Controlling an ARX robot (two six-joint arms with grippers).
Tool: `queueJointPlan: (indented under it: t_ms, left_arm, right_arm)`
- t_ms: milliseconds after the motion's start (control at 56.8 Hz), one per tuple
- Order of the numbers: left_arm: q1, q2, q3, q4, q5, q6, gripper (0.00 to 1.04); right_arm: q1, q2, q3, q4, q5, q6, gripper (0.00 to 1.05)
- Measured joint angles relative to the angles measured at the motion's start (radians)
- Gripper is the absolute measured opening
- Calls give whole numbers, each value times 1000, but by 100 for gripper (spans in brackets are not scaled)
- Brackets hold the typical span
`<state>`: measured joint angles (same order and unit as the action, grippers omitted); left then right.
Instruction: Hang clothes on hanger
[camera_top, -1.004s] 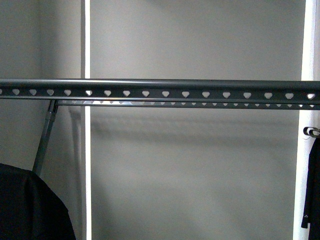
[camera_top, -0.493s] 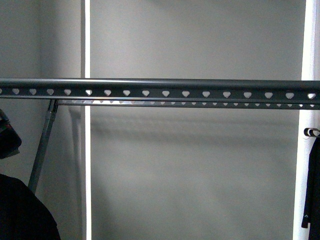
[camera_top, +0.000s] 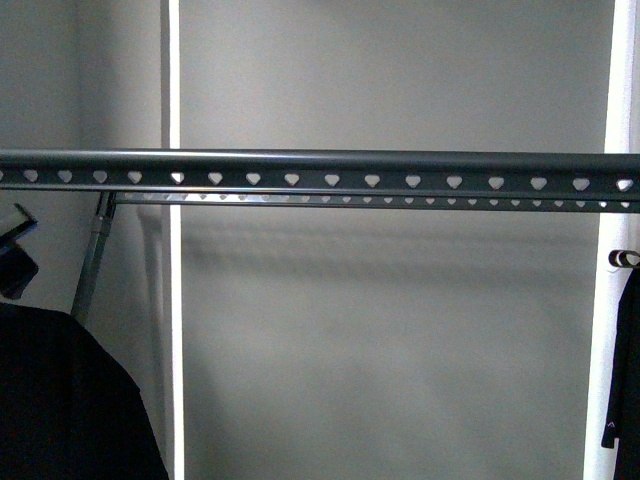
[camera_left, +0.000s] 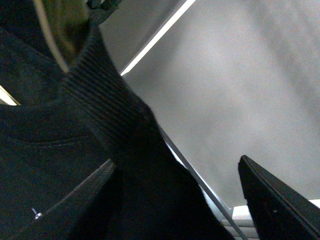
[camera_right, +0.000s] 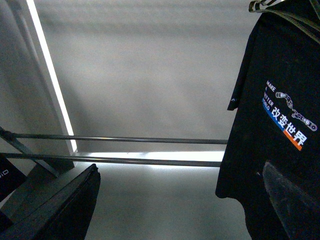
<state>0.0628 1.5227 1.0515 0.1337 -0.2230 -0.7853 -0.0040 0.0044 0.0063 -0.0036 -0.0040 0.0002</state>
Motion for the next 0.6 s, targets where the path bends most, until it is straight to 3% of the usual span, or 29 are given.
queueJointPlan:
  t_ms: [194,317,405,599]
  left_arm:
    - [25,-12,-32,-11,89,18,28]
    - [40,-54,-92,-17,170,42,11]
    - [58,-98,-152,-35,238,48,5]
    - [106,-246,-303,-111,435,212,4]
  right_arm:
    - [0,0,0,0,0,0,97]
    - [0,0,0,0,0,0,97]
    - [0,0,0,0,0,0,97]
    - [0,0,0,0,0,0,97]
